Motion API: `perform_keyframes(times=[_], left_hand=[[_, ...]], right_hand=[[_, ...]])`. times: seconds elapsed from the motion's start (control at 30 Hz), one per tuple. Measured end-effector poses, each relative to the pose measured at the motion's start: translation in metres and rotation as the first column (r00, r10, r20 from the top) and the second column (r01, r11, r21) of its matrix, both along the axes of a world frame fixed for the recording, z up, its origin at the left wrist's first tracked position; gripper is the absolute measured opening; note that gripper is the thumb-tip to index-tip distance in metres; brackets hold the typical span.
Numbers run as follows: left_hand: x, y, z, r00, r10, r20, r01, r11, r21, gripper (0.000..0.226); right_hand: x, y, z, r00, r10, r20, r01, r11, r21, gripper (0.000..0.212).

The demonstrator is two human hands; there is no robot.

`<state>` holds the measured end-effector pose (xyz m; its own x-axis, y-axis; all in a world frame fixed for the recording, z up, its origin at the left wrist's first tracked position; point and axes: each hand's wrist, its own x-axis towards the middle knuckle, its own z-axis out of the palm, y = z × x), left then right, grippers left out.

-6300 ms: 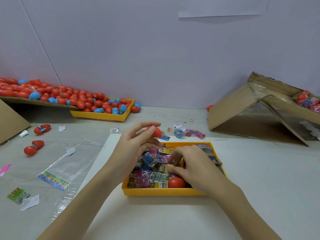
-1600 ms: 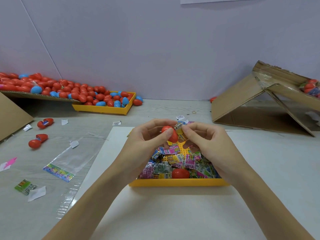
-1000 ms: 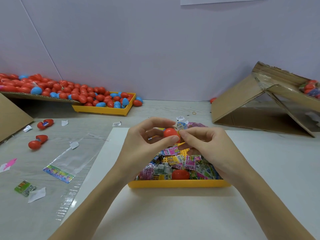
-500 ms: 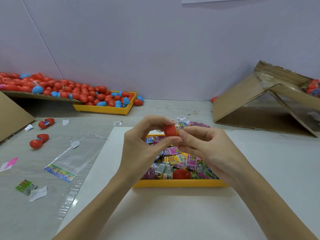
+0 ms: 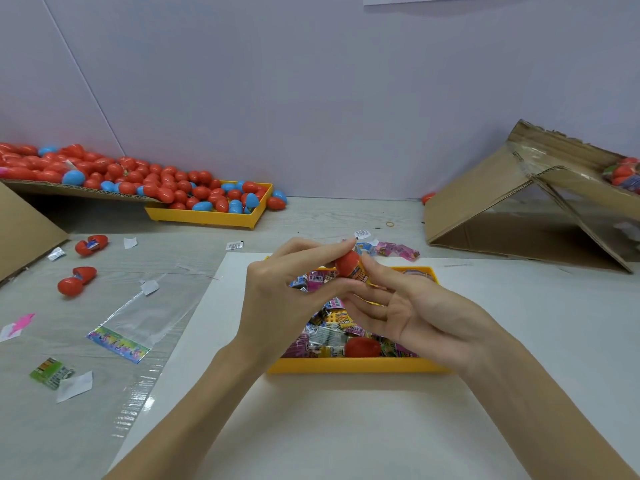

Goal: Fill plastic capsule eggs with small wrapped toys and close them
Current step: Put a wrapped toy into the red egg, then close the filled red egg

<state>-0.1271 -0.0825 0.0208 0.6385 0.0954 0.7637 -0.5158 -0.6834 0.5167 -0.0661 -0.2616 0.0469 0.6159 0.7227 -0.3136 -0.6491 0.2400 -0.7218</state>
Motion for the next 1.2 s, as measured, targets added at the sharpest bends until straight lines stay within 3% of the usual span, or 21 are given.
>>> perform_keyframes(times=[0.23,0.43,0.67,0.87,0.97,1.03,1.07,1.13,1.2], left_hand=[[0.000,0.004,0.003,0.979,-0.154,-0.132,0.131,0.977,-0.171,0.046],[0.000,0.005,0.002,0.969,-0.186,-0.164,0.156,0.971,-0.184,0.041],[0.001,0.000,0.002,0.951,-0.215,-0.223,0.126,0.925,-0.358,0.038],[0.006,0.007,0.004,0.949,-0.175,-0.262,0.085,0.943,-0.321,0.051],[0.006,0.014,0.002,0.968,-0.037,-0.247,-0.047,0.945,-0.325,0.034],[0.008,0.017,0.001,0.963,0.010,-0.271,-0.102,0.940,-0.327,0.024],[0.009,0.017,0.001,0.959,0.019,-0.283,-0.115,0.938,-0.328,0.023],[0.010,0.016,0.001,0.956,0.019,-0.293,-0.118,0.938,-0.325,0.024],[0.008,0.012,0.003,0.956,0.014,-0.295,-0.114,0.940,-0.322,0.026]], right_hand=[[0.001,-0.002,-0.001,0.997,0.060,-0.056,-0.058,0.998,0.031,0.026],[0.003,0.000,-0.004,0.999,0.031,-0.027,-0.031,0.999,0.018,0.032],[0.007,-0.003,-0.005,0.978,0.013,0.207,0.000,0.998,-0.059,0.038],[0.015,-0.006,-0.010,0.938,-0.041,0.344,0.100,0.983,-0.157,0.031],[0.044,-0.021,0.010,0.969,-0.166,0.185,0.150,0.984,0.095,0.041],[0.071,-0.040,0.029,0.941,-0.336,0.038,0.295,0.872,0.392,0.054],[0.082,-0.049,0.038,0.916,-0.402,0.008,0.352,0.813,0.464,0.060],[0.093,-0.058,0.043,0.896,-0.431,0.110,0.359,0.847,0.391,0.068],[0.089,-0.060,0.026,0.896,-0.339,0.288,0.304,0.939,0.162,0.058]])
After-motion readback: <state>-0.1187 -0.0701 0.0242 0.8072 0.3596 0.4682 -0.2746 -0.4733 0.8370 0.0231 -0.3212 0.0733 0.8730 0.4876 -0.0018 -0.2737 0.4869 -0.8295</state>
